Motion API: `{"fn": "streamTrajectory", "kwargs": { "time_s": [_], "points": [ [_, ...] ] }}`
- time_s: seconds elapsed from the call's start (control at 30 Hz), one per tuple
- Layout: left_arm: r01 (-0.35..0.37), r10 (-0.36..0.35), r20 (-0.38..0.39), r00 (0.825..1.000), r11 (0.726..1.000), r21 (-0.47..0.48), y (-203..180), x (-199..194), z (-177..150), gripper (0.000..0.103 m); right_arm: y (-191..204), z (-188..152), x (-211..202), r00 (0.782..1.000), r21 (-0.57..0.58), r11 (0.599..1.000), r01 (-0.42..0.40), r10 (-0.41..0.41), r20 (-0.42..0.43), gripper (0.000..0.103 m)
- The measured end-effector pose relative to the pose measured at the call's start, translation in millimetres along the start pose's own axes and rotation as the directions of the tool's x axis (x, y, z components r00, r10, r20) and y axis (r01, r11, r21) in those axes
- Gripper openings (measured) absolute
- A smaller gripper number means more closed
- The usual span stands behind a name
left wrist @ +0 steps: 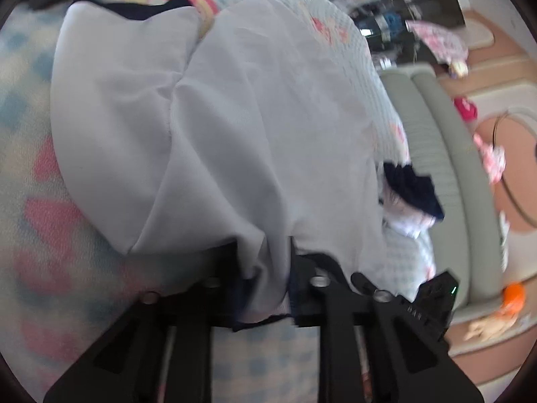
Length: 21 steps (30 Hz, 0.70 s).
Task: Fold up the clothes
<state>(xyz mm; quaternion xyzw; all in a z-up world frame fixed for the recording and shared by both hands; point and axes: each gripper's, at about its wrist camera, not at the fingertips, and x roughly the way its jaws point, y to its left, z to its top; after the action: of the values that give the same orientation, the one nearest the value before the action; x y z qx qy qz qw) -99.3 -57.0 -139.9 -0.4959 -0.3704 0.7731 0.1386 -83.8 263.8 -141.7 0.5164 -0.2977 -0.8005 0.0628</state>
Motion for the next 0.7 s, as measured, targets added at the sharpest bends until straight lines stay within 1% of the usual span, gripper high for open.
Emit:
{"fn": "streamTrajectory", "kwargs": {
  "time_s": [0.03, 0.07, 0.13, 0.2, 0.27, 0.3, 0.37, 0.4, 0.43, 0.53, 0.63, 0.7],
  "points": [
    [-0.025, 0.025, 0.003, 1.000, 0.999, 0.040, -6.6, -1.8, -2.1, 0.010, 1.7, -0.2, -4.8, 1.000, -0.001, 1.000, 0.007, -0.007, 0.003, 0.006],
    [-0.048, 0.047, 0.015, 0.999, 0.996, 0.080, -13.8, -6.4, -4.2, 0.009, 4.3, -0.6, -10.8, 1.000, -0.002, 1.000, 0.007, -0.007, 0.011, 0.004],
    [-0.053, 0.049, 0.036, 0.998, 0.991, 0.120, -23.5, -16.7, -6.6, 0.007, 11.8, -2.3, -26.6, 0.999, -0.028, 0.999, 0.014, -0.013, 0.042, 0.002],
    [-0.044, 0.037, 0.054, 0.998, 0.990, 0.132, -28.3, -28.6, -7.0, 0.007, 18.5, -5.2, -43.3, 0.997, -0.059, 0.998, 0.010, -0.006, 0.073, 0.002],
    [-0.022, 0.013, 0.068, 0.998, 0.990, 0.137, -32.4, -40.2, -8.0, 0.007, 22.6, -8.7, -56.9, 0.996, -0.071, 0.997, -0.011, 0.018, 0.093, 0.002],
    [-0.013, 0.003, 0.074, 0.997, 0.990, 0.142, -34.5, -45.5, -9.8, 0.007, 23.5, -10.2, -62.4, 0.994, -0.065, 0.997, -0.030, 0.037, 0.101, 0.002],
    [-0.007, -0.007, 0.079, 0.997, 0.986, 0.165, -38.4, -56.1, -14.9, 0.007, 21.8, -11.1, -72.5, 0.987, -0.006, 0.993, -0.122, 0.122, 0.108, 0.002],
    [-0.017, 0.004, 0.075, 0.997, 0.985, 0.174, -40.2, -58.2, -18.2, 0.007, 22.7, -10.7, -75.9, 0.981, 0.016, 0.986, -0.165, 0.162, 0.106, 0.002],
    [-0.027, 0.014, 0.071, 0.997, 0.983, 0.182, -41.7, -60.1, -21.4, 0.007, 25.0, -10.6, -78.7, 0.978, 0.016, 0.984, -0.179, 0.176, 0.112, 0.002],
    [-0.032, 0.022, 0.054, 0.998, 0.983, 0.181, -38.2, -64.6, -27.9, 0.007, 30.7, -14.5, -88.4, 0.981, -0.039, 0.991, -0.130, 0.135, 0.137, 0.002],
    [-0.026, 0.018, 0.044, 0.999, 0.985, 0.172, -33.2, -67.0, -36.0, 0.007, 24.0, -22.8, -88.2, 0.986, -0.038, 0.993, -0.113, 0.117, 0.121, 0.002],
    [-0.023, 0.018, 0.031, 0.999, 0.985, 0.169, -27.5, -66.1, -42.1, 0.007, 13.4, -30.4, -87.3, 0.991, -0.045, 0.997, -0.067, 0.072, 0.114, 0.002]
  ]
}}
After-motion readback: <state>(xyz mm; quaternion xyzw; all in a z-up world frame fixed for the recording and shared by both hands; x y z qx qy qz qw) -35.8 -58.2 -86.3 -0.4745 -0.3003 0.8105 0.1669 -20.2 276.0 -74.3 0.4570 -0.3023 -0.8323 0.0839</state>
